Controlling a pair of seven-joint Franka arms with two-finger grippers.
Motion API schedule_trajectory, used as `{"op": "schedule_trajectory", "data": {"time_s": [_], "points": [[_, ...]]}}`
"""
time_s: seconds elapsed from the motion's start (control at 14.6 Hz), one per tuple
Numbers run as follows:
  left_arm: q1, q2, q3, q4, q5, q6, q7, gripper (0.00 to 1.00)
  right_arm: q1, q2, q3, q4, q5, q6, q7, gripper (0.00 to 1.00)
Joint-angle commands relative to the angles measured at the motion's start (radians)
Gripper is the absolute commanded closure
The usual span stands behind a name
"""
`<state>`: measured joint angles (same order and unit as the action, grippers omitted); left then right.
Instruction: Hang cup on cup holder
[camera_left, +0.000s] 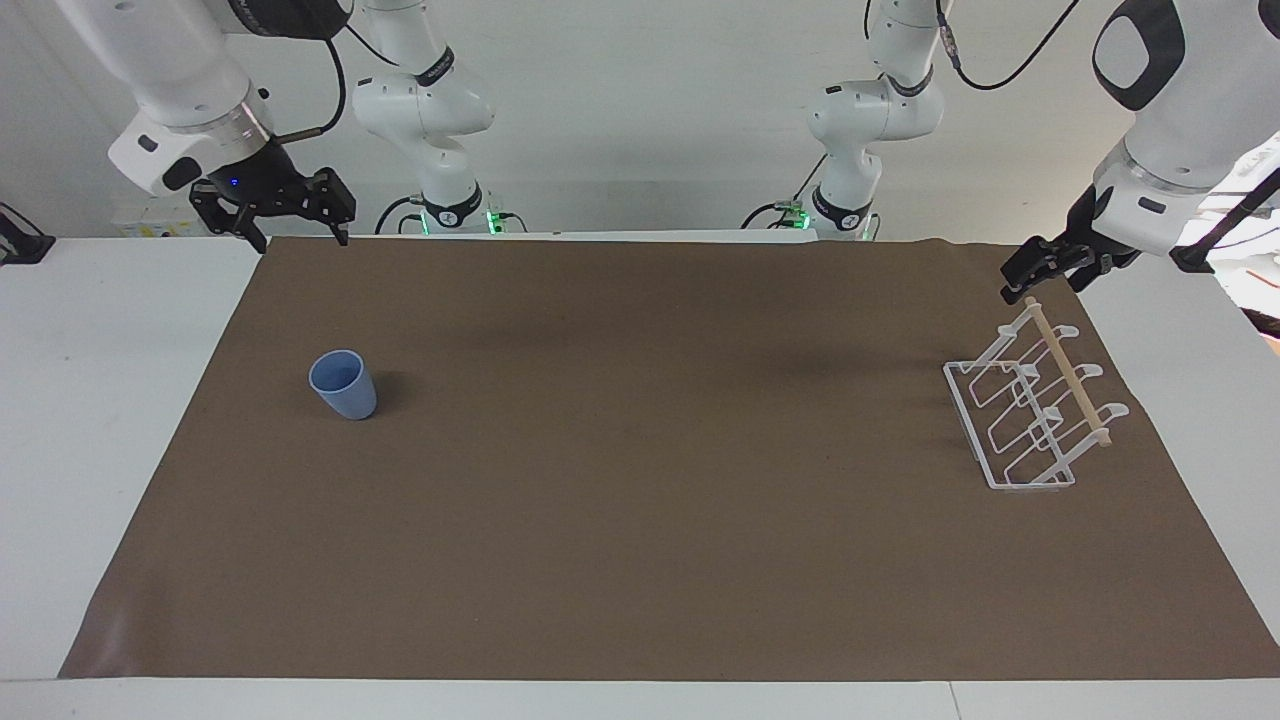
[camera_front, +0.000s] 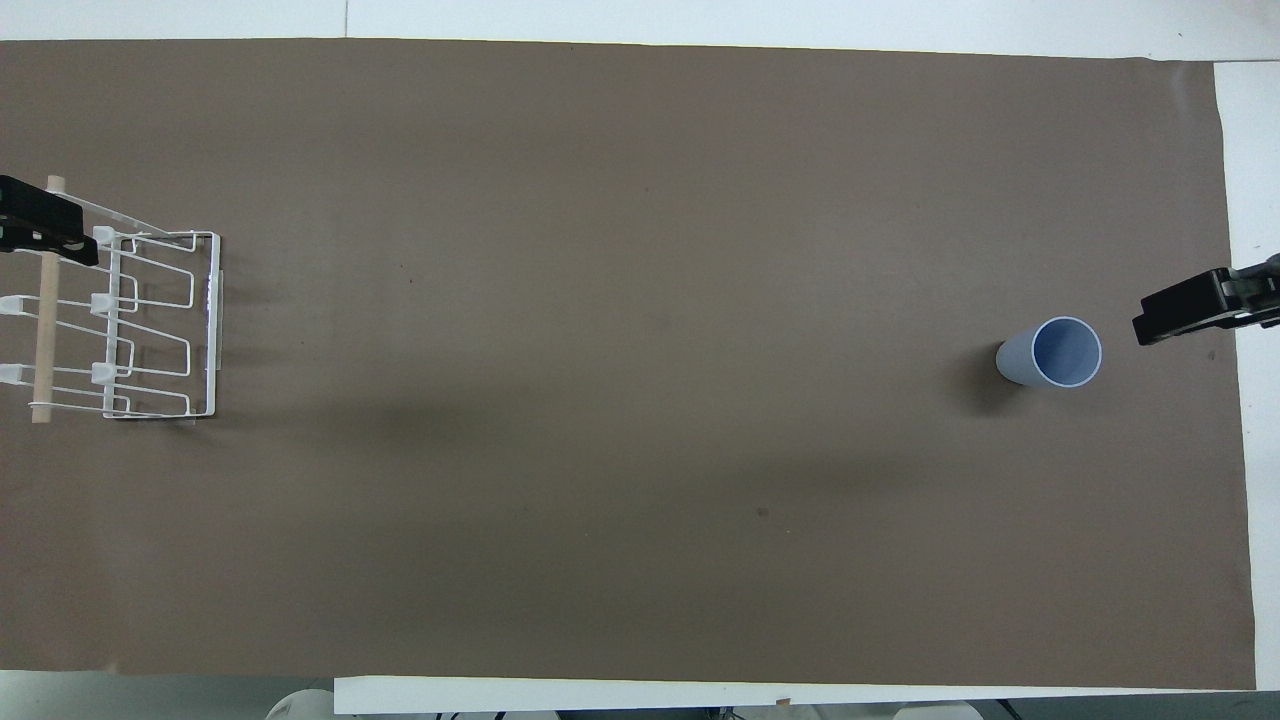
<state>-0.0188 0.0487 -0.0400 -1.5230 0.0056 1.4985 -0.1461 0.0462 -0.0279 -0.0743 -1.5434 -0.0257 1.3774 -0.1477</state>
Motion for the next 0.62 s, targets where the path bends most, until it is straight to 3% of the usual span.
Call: {"op": "schedule_trajectory", "data": {"time_s": [0.0,0.48,0.55], "points": [[0.008,0.0,-0.003,0.012,-0.003,0.002,0.014,0.0,-0.006,-0.004,0.002,0.003,-0.008,0.002,0.01,0.0],[0.01,0.0,-0.003,0.01,-0.003,0.002,0.013,0.0,0.001,-0.036,0.002,-0.033,-0.003,0.012,0.001,0.0],[0.01,0.0,-0.003,0.01,-0.003,0.0,0.013,0.0,-0.011,-0.053,0.002,-0.087,-0.003,0.046,-0.001,0.0]]}}
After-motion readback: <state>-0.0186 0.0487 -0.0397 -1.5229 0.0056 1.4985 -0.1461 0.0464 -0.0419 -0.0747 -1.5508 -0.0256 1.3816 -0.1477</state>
